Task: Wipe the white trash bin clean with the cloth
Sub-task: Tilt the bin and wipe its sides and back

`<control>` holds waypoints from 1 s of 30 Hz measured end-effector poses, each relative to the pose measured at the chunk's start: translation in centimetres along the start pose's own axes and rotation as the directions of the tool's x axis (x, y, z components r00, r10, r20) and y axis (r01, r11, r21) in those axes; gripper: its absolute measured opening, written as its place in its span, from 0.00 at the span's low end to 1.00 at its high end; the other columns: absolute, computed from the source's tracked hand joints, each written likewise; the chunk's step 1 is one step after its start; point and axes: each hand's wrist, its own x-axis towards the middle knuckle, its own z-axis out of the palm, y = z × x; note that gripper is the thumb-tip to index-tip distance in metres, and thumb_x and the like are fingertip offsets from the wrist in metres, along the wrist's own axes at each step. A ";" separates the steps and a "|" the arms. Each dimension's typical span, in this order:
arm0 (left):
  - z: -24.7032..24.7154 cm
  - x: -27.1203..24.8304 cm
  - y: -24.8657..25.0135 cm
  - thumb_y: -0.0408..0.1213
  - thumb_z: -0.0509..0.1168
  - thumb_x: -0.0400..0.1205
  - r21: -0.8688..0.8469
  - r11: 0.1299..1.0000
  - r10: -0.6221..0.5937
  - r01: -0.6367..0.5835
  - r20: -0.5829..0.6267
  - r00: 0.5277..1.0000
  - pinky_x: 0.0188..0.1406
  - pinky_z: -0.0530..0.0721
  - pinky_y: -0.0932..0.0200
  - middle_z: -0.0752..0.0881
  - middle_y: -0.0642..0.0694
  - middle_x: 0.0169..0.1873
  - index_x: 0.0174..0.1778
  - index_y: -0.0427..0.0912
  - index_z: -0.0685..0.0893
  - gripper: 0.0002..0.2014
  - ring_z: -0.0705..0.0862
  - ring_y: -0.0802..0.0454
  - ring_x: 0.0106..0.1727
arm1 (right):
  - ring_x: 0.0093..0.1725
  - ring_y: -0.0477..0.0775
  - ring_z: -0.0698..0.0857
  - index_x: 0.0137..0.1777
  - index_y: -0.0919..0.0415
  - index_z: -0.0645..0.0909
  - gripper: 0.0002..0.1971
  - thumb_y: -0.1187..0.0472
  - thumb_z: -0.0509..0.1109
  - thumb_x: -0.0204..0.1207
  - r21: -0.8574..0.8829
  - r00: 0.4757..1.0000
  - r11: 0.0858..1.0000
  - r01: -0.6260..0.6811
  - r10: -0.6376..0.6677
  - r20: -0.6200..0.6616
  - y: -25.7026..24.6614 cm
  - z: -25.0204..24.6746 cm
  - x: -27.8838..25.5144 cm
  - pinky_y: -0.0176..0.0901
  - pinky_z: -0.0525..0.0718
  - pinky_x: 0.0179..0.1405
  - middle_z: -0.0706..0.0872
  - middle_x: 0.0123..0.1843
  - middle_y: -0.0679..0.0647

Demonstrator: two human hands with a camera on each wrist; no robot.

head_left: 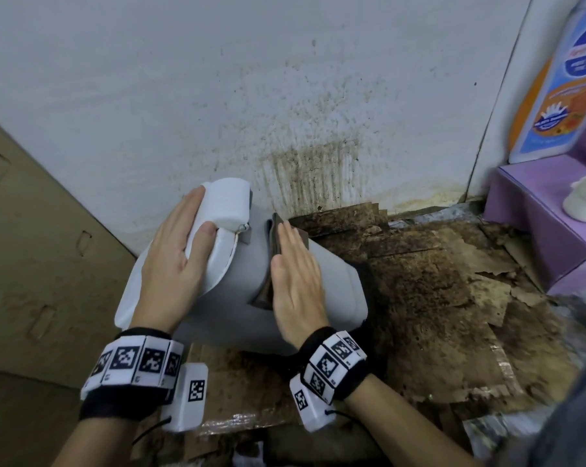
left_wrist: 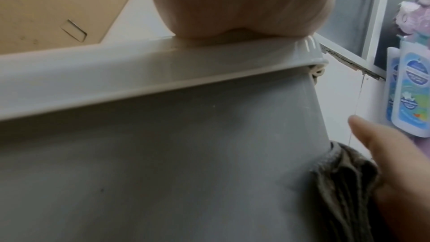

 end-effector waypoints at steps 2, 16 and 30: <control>-0.1 0.0 -0.1 0.60 0.49 0.88 -0.006 1.000 -0.003 0.003 0.002 1.000 0.85 0.65 0.50 0.69 0.59 0.85 0.87 0.53 0.67 0.31 0.66 0.62 0.85 | 0.89 0.36 0.48 0.90 0.52 0.54 0.31 0.44 0.40 0.89 -0.014 0.999 0.999 0.029 -0.029 -0.015 0.3 0.1 -0.1 0.46 0.50 0.89 0.55 0.91 0.43; 0.3 0.1 0.3 0.58 0.50 0.89 -0.005 1.000 -0.010 0.010 0.016 1.000 0.85 0.63 0.53 0.69 0.60 0.84 0.87 0.55 0.67 0.29 0.66 0.63 0.84 | 0.87 0.40 0.60 0.86 0.51 0.66 0.28 0.46 0.44 0.89 0.120 0.939 0.945 -0.304 0.318 -0.133 13.4 -3.3 -3.2 0.51 0.58 0.88 0.66 0.87 0.43; 0.6 0.2 0.5 0.59 0.48 0.87 0.023 1.000 -0.016 0.016 -0.017 1.000 0.81 0.62 0.61 0.69 0.61 0.84 0.86 0.56 0.68 0.30 0.66 0.62 0.84 | 0.88 0.39 0.55 0.88 0.52 0.61 0.32 0.45 0.39 0.87 0.075 0.950 0.957 -0.279 0.286 -0.127 8.0 -1.4 -1.0 0.44 0.51 0.89 0.60 0.88 0.42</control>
